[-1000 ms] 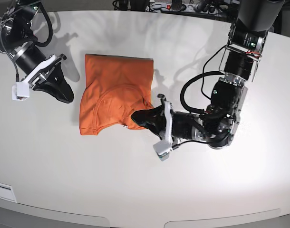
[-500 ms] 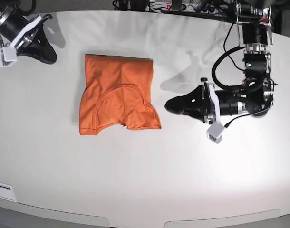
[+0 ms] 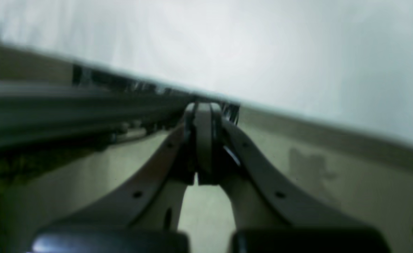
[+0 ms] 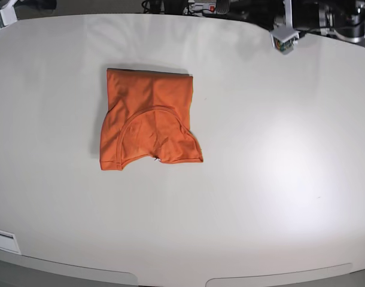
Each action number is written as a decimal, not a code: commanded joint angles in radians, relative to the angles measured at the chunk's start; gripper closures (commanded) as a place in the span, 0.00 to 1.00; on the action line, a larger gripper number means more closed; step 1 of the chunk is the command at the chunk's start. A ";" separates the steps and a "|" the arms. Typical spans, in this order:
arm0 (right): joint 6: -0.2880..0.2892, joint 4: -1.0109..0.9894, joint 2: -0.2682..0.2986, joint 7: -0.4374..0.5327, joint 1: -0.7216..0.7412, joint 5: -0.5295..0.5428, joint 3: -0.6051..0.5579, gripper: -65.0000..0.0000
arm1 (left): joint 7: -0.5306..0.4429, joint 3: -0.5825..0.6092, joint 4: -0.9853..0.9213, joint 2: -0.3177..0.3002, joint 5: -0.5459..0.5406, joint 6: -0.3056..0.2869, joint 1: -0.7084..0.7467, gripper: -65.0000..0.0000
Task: Fold the T-shirt properly
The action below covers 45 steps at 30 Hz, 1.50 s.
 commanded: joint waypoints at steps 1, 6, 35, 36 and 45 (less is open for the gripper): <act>0.001 -0.008 -0.002 0.007 -0.038 0.015 0.009 1.00 | 0.001 -0.010 0.013 -0.014 -0.023 -0.002 0.067 1.00; 0.001 -0.149 -0.006 0.007 -0.132 0.015 -0.004 1.00 | 0.001 -0.009 0.013 -0.013 0.069 -0.003 0.326 1.00; -0.070 -1.363 0.116 1.089 0.547 -1.117 -0.943 1.00 | -0.967 0.507 -1.577 0.228 1.099 -0.006 -0.450 1.00; -0.117 -1.394 0.116 1.125 0.576 -1.145 -0.966 1.00 | -0.998 0.507 -1.622 0.244 1.112 -0.006 -0.479 1.00; -0.375 -1.493 0.084 1.184 0.759 -1.235 -1.148 1.00 | -1.229 0.507 -1.697 0.357 1.219 0.192 -0.575 1.00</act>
